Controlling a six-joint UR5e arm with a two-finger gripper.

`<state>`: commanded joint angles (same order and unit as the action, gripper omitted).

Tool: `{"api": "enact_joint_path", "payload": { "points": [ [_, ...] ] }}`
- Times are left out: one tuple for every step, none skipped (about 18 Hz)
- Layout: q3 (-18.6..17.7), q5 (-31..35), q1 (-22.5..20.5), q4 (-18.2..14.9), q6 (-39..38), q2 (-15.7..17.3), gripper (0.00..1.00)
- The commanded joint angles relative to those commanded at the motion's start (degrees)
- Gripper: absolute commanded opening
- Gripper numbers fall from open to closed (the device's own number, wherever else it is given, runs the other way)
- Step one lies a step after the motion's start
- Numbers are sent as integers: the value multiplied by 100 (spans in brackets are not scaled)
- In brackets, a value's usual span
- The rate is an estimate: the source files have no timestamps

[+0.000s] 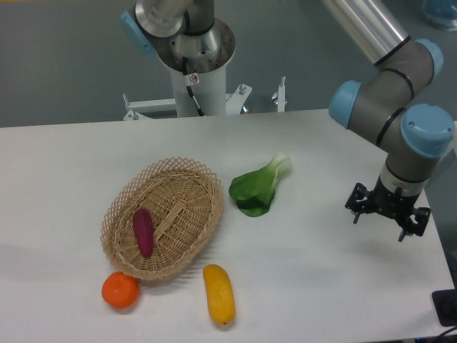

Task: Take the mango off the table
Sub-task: 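Move the open gripper toward the yellow mango beside the basket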

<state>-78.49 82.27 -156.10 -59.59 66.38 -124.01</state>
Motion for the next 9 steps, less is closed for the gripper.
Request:
{"api": "enact_joint_path", "payload": {
  "points": [
    [9,-9,79,0,-202,0,100],
    [9,-17,167,0,-439,9,100],
    [0,-26,263,9,-720,0,100],
    [9,-35,343,35,-1053,-17,100],
    [9,-44,404,44,-1361,-35,100],
    [17,-96,483,53,-1643,-44,100],
    [9,-140,562,61,-1872,-44,100],
    [9,-254,694,53,-2283,-44,100],
    [9,-281,756,61,-2444,-53,100]
  ]
}}
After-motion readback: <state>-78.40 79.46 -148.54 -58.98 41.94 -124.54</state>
